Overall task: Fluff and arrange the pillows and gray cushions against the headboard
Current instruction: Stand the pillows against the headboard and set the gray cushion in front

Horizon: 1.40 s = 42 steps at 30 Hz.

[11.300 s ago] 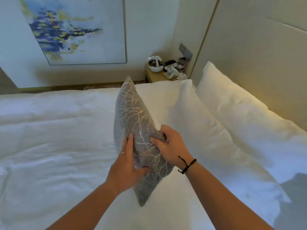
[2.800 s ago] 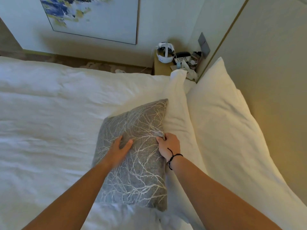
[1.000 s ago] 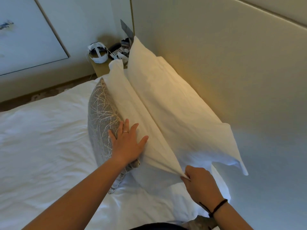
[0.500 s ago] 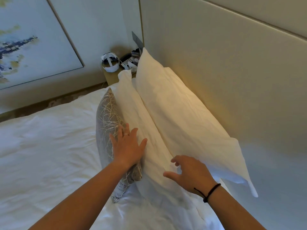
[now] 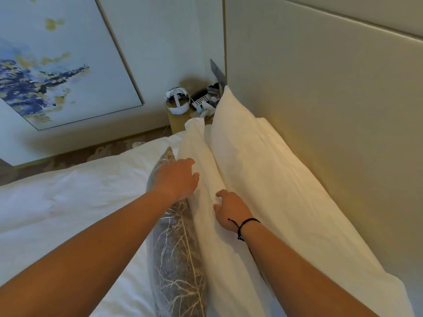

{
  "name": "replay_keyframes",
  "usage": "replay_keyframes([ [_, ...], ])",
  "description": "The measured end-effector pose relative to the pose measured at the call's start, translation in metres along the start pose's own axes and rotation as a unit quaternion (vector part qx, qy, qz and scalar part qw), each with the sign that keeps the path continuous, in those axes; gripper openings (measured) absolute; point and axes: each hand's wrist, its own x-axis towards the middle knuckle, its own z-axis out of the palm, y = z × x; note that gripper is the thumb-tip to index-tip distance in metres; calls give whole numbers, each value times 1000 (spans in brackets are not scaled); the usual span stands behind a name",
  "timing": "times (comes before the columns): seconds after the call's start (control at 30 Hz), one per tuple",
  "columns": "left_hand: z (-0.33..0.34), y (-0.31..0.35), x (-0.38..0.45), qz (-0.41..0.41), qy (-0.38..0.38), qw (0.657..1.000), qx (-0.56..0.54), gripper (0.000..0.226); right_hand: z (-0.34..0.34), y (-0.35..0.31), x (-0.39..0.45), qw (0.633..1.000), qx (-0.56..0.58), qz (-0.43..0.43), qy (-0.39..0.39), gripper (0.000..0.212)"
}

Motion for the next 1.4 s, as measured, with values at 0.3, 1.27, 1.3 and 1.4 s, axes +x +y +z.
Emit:
replay_keyframes([
  [0.3,34,-21,128,-53,-82,995,4,60,1,-17,107,995,-83,-10,62,27],
  [1.27,52,-43,321,-171,-54,958,-224,36,-7,-26,120,983,-155,-94,28,16],
  [1.3,49,-43,326,-187,-32,946,-264,31,-6,-25,120,983,-161,-88,27,17],
  [1.4,38,-42,337,-267,16,862,-430,19,-7,-23,122,984,-160,-72,19,35],
])
